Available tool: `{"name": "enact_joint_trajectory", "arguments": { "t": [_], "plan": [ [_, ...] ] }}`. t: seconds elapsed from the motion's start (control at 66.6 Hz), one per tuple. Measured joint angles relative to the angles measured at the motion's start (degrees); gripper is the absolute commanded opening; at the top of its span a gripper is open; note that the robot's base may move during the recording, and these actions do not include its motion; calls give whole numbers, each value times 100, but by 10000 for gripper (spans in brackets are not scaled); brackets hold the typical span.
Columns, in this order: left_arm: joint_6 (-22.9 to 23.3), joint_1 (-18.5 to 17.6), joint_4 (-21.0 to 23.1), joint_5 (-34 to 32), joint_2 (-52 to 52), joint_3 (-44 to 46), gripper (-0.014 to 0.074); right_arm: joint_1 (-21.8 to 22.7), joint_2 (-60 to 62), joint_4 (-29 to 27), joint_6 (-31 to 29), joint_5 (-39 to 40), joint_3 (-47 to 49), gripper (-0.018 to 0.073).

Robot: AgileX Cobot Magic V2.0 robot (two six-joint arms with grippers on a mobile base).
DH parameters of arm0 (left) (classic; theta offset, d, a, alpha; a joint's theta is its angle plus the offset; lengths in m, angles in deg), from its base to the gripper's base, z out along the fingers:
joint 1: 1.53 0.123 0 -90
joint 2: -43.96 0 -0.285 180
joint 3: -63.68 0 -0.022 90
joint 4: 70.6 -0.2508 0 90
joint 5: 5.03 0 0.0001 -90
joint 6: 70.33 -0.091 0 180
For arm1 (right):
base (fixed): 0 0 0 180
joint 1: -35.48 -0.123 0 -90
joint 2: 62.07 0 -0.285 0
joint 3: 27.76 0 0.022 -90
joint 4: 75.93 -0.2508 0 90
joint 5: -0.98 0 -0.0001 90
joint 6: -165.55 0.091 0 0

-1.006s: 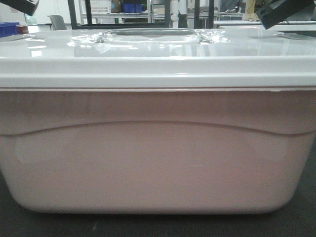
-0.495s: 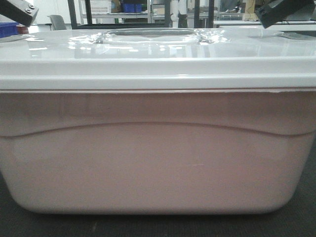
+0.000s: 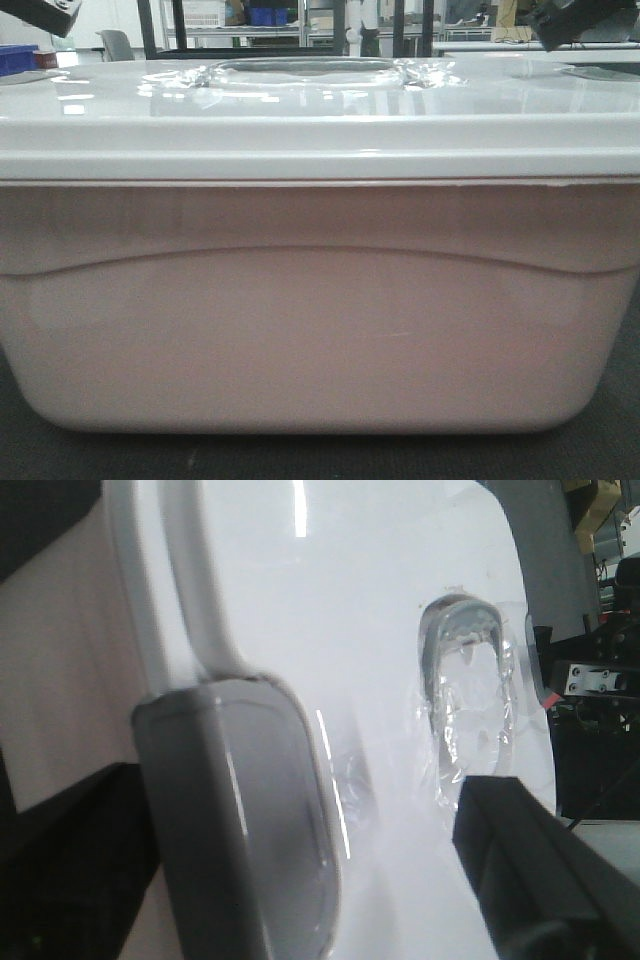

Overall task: Grab white bin and place on right shelf
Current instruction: 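Close both grippers on the bin's end handles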

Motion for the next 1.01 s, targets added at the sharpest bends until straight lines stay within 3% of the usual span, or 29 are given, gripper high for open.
{"name": "enact_joint_trajectory", "arguments": {
  "t": [0.676, 1.006],
  "plan": [
    [9, 0, 9, 0, 0, 0, 469, 0, 0, 183, 443, 0, 0, 610],
    [9, 0, 9, -27, 0, 0, 347, 0, 0, 236, 490, 0, -9, 610]
  ]
}}
